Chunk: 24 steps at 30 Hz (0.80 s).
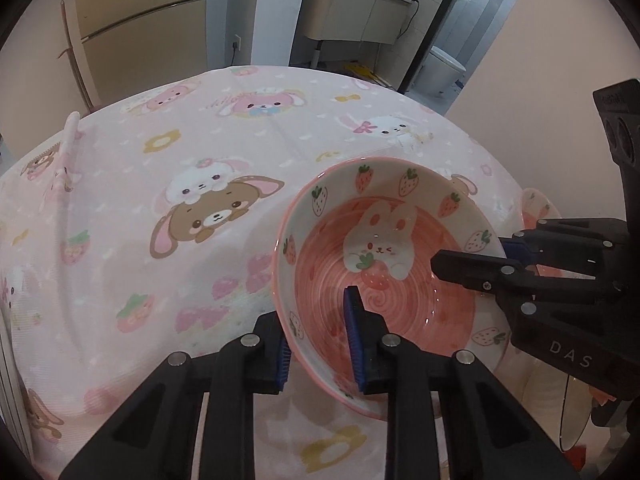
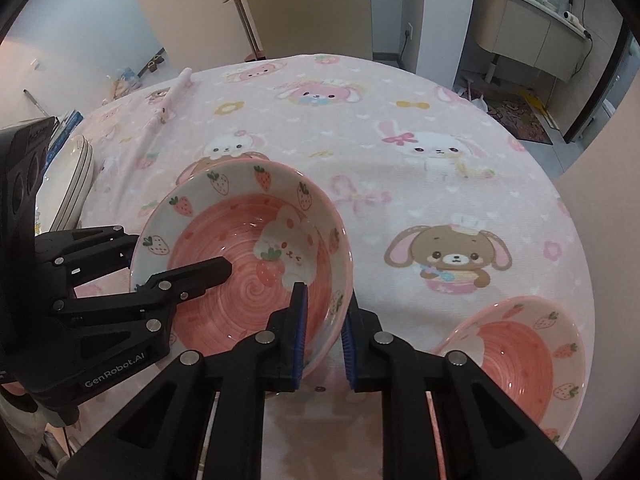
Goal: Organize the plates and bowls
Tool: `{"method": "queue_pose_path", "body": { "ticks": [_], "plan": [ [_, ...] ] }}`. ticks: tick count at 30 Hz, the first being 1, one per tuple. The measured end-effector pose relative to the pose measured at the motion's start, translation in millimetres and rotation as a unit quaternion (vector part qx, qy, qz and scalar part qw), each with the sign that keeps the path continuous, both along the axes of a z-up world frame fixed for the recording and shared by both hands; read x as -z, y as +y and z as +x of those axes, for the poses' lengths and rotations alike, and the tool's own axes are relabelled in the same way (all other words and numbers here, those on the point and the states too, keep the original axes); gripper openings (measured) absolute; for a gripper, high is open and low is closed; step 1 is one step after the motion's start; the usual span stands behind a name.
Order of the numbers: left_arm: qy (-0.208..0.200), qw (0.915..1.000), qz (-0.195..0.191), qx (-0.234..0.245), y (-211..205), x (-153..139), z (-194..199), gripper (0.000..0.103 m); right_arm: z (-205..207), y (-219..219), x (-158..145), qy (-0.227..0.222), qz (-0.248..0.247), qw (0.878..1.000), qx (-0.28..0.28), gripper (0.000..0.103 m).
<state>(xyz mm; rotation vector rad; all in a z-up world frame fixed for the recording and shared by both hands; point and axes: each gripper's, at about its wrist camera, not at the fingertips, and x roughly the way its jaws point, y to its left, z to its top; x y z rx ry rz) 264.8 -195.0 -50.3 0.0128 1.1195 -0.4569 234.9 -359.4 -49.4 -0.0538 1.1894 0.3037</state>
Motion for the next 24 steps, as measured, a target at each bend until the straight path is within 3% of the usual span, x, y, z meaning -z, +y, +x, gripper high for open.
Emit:
{"method": "queue_pose_path", "body": {
  "ticks": [1,4,13,16,24],
  "plan": [
    [-0.001,1.0,0.002,-0.006,2,-1,-1,0.017,0,1,-1,0.0,0.0,1.0,0.004,0.013],
    [0.005,0.9999,0.009,-0.006,6,-2,-3,0.015,-5,4,-7,-0.01,0.0,1.0,0.007,0.011],
    [-0.004,0.9999,-0.003,-0.015,32,-30,-27,0.015,-26,23,-37,-0.023,0.019,1.0,-0.006,0.01],
    [-0.02,0.9997,0.012,-0.01,40,-39,-42,0.015,-38,34,-44,-0.017,0.017,1.0,-0.014,0.01],
    [-0.023,0.9993,0.019,-0.023,69,-41,-68,0.015,-62,61,-36,-0.001,0.018,0.999,-0.041,0.01]
  ]
}}
